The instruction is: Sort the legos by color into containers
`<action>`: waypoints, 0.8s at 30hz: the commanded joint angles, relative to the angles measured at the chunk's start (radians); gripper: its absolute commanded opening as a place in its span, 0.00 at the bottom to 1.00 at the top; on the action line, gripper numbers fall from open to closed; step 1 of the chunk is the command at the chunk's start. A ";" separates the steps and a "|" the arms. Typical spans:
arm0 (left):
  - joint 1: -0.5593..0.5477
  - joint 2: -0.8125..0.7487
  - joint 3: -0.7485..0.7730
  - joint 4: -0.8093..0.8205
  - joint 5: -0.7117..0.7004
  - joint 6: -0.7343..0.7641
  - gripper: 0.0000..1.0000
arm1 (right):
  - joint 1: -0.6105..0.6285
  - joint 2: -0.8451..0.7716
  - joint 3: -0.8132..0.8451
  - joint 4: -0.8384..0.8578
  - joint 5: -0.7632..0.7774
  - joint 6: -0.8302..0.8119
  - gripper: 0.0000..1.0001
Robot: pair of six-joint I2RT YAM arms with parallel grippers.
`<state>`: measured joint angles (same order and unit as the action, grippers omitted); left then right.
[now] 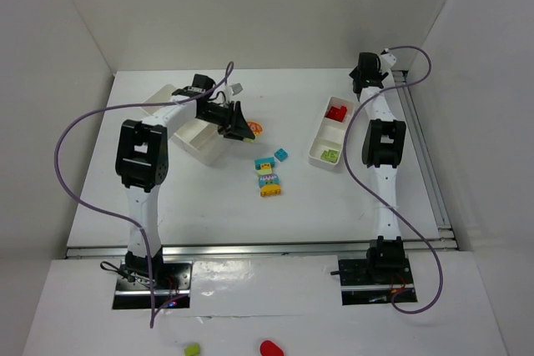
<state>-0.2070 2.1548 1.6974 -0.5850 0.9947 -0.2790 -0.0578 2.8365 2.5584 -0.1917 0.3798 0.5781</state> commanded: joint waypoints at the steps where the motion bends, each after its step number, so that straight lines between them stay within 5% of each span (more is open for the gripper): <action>1: 0.020 0.019 0.034 -0.030 0.056 0.037 0.00 | 0.003 0.054 0.017 -0.032 0.048 -0.018 0.62; 12: 0.049 0.039 0.025 -0.030 0.065 0.037 0.00 | 0.003 0.038 -0.039 -0.054 0.013 -0.027 0.37; 24: 0.058 0.050 0.044 -0.039 0.065 0.037 0.00 | 0.003 -0.143 -0.254 -0.216 -0.093 -0.078 0.37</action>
<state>-0.1577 2.1857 1.7084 -0.6136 1.0443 -0.2642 -0.0578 2.7369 2.3840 -0.1921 0.3511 0.5369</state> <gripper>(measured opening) 0.453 0.371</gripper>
